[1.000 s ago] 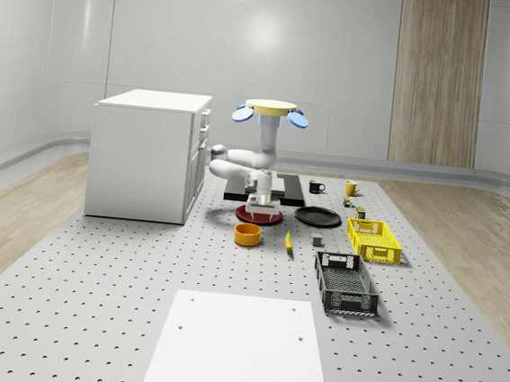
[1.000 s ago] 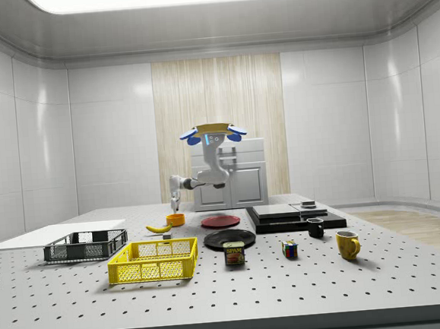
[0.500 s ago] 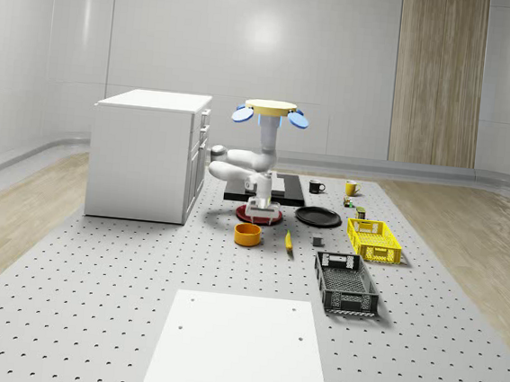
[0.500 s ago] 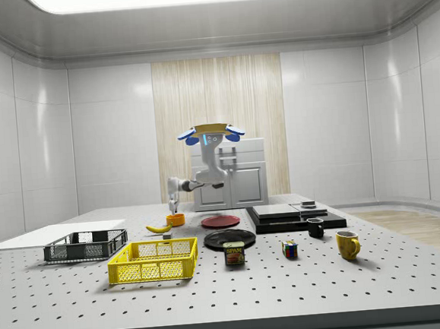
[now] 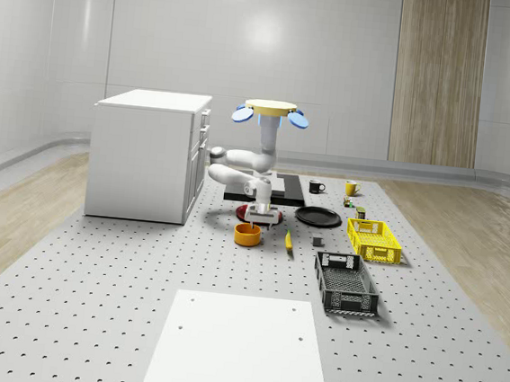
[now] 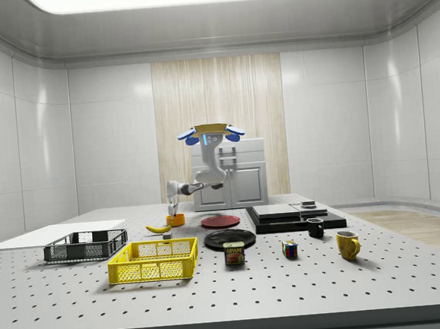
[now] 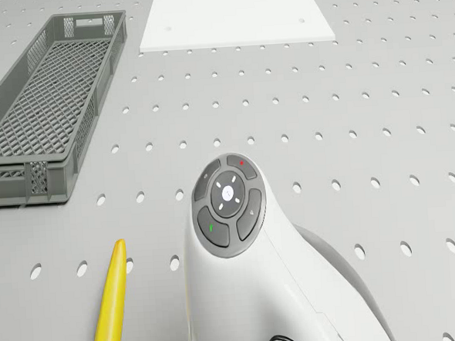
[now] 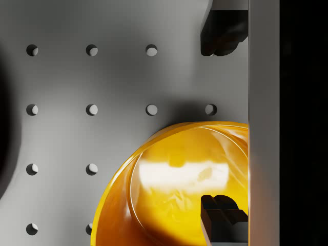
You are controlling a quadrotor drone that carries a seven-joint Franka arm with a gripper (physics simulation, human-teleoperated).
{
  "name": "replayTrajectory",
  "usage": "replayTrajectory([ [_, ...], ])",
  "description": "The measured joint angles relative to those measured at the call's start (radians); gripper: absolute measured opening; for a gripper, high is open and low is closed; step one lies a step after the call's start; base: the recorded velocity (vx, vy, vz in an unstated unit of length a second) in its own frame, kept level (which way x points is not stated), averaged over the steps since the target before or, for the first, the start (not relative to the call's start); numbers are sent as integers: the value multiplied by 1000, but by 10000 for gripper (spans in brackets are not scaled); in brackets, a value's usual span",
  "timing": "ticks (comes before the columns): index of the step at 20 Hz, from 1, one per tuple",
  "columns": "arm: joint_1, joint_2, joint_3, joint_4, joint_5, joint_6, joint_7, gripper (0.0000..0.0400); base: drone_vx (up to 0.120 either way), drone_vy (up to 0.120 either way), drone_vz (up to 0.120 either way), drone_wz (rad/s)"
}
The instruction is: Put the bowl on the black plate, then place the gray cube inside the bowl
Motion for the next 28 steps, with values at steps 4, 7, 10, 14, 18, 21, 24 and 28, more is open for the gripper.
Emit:
replayTrajectory([
  [4, -9, 2, -28, 13, -26, 12, 0, 400, 0, 0, 0, 0],
  [7, -8, 2, -39, 19, -36, 17, -5, 400, 0, 0, 0, 0],
  [10, -1, 1, -46, 23, -42, 21, -14, 400, 0, 0, 0, 0],
  [14, -2, 3, -59, 28, -55, 26, -17, 400, 0, 0, 0, 0],
  [18, -11, 8, -66, 30, -63, 25, -8, 376, 0, 0, 0, 0],
  [21, -14, 11, -68, 31, -66, 23, -6, 231, 0, 0, 0, 0],
  [24, -15, 13, -69, 31, -68, 22, -5, 162, 0, 0, 0, 0],
  [28, -14, 15, -65, 29, -64, 17, -5, 123, 0, 0, 0, 0],
])
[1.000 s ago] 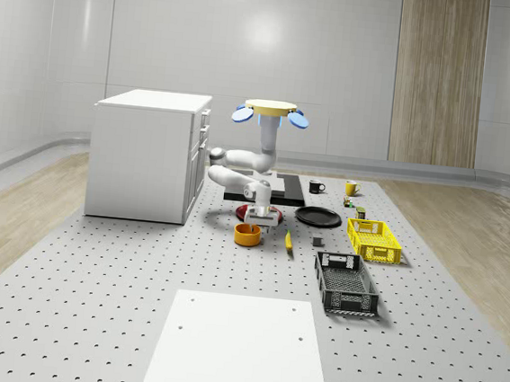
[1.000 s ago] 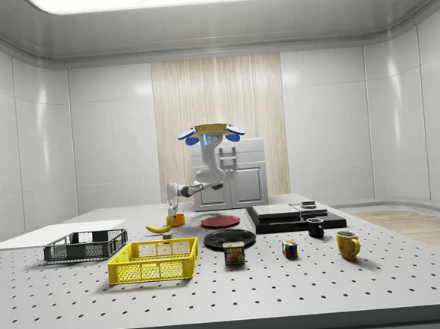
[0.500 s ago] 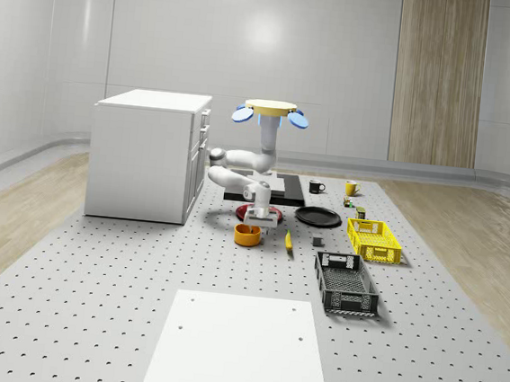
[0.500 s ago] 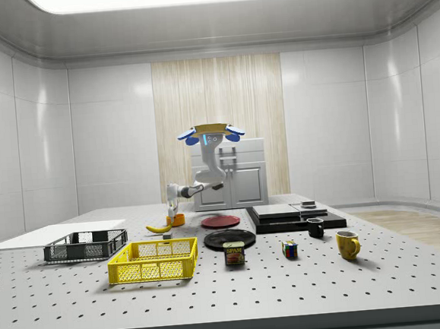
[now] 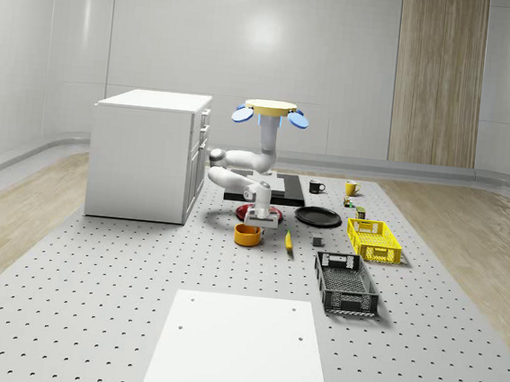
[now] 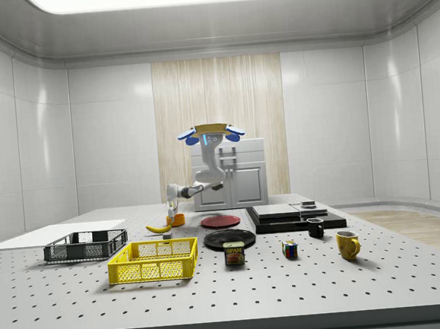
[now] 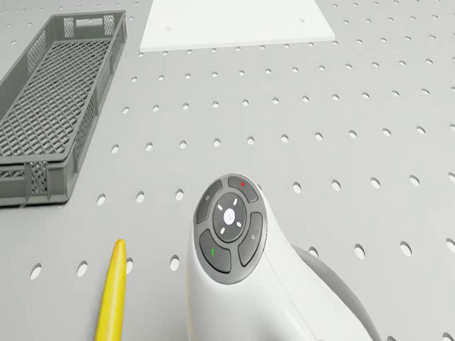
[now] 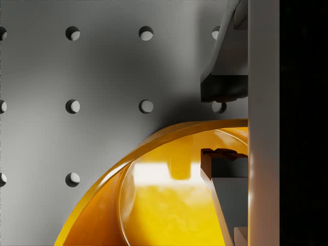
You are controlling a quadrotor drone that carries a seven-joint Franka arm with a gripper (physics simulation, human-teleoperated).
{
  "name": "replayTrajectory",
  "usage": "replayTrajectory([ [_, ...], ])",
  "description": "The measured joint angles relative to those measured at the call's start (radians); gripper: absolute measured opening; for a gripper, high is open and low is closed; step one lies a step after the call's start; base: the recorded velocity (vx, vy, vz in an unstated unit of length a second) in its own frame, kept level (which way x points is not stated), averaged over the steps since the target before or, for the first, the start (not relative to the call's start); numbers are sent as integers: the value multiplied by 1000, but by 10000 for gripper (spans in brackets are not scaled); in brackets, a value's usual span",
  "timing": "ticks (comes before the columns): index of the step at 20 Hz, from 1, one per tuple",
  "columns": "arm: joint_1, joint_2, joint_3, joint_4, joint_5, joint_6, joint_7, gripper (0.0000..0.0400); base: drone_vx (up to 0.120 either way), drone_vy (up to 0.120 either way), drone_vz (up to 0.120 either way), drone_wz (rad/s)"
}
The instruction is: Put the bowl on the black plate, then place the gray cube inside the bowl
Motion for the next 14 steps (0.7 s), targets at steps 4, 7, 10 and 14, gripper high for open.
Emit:
replayTrajectory([
  [4, 8, 0, 36, -14, 33, -17, 0, 108, 0, 0, 80, 0],
  [7, 12, 0, 62, -23, 57, -29, 1, 104, 0, 0, 120, 0],
  [10, 14, -1, 77, -28, 72, -35, 2, 102, 0, 0, 120, 0],
  [14, 15, -2, 88, -31, 82, -38, 2, 101, -100, 120, 120, 0],
])
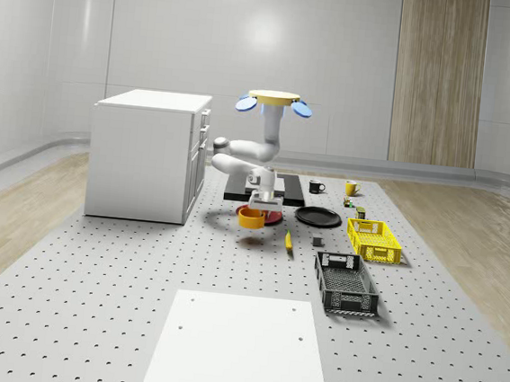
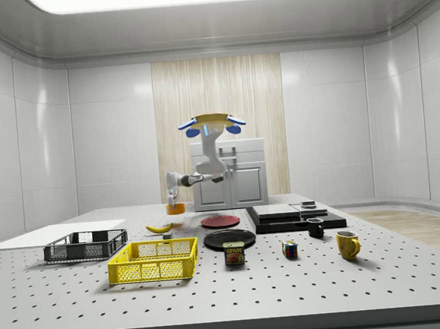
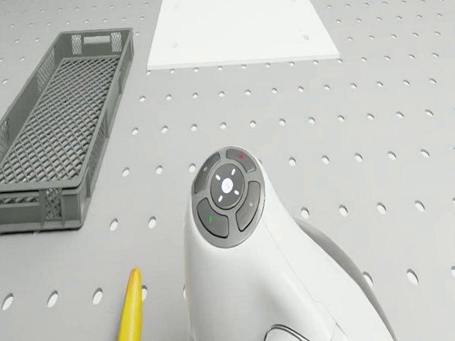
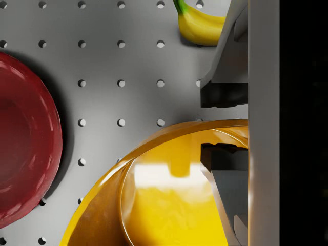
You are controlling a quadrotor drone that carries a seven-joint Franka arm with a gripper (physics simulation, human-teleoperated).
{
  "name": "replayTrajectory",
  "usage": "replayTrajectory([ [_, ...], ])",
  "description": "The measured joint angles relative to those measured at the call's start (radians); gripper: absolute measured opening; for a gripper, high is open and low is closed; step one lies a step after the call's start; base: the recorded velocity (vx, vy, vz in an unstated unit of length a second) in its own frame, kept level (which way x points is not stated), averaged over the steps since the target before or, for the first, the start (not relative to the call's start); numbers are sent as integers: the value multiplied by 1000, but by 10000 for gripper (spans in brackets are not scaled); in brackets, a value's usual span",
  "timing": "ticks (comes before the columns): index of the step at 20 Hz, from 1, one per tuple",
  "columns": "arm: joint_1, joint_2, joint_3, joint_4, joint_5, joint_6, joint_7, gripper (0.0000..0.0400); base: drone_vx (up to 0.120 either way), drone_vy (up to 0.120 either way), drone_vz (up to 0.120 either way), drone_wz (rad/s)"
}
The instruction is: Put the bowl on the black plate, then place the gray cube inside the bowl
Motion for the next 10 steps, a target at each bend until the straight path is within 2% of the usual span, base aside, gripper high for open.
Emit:
replayTrajectory([
  [10, -1, -4, 7, -2, 8, 1, 1, 100, -120, 120, 4, 0],
])
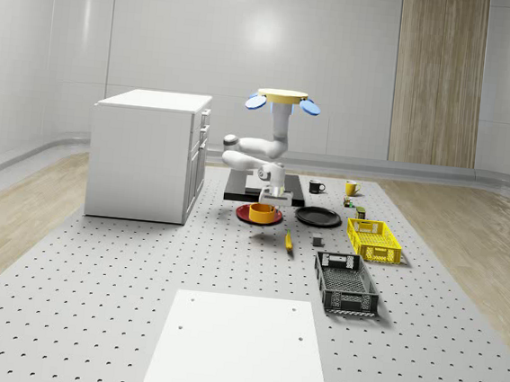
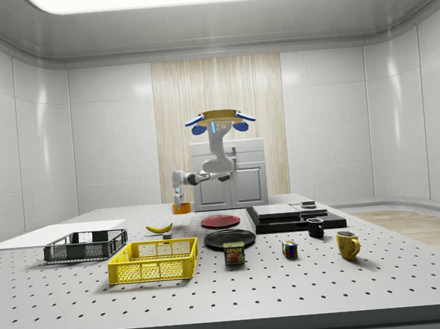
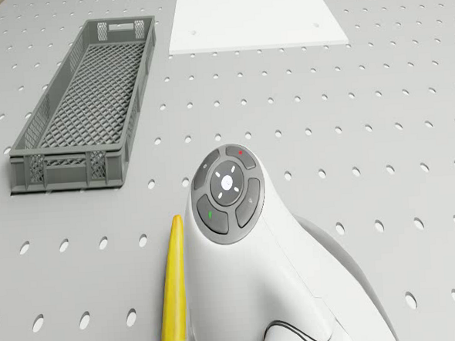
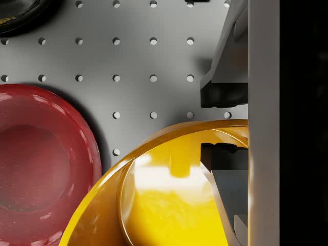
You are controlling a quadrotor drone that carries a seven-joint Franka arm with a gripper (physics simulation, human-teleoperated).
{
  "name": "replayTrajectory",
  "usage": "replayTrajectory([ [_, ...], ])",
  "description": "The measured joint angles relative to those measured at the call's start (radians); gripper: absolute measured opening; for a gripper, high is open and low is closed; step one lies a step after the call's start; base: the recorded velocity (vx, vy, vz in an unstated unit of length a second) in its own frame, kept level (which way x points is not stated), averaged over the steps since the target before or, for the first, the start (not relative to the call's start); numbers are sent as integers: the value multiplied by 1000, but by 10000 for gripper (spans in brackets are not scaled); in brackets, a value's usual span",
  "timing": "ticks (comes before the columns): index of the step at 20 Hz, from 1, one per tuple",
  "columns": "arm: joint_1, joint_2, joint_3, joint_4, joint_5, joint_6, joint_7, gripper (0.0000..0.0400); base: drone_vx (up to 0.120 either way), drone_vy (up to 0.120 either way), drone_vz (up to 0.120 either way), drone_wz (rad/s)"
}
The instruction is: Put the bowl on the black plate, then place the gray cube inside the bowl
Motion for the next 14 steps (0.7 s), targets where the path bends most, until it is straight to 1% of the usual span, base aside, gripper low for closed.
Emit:
replayTrajectory([
  [14, -2, -5, 1, 0, 3, 5, 1, 100, -120, 120, 0, 0],
])
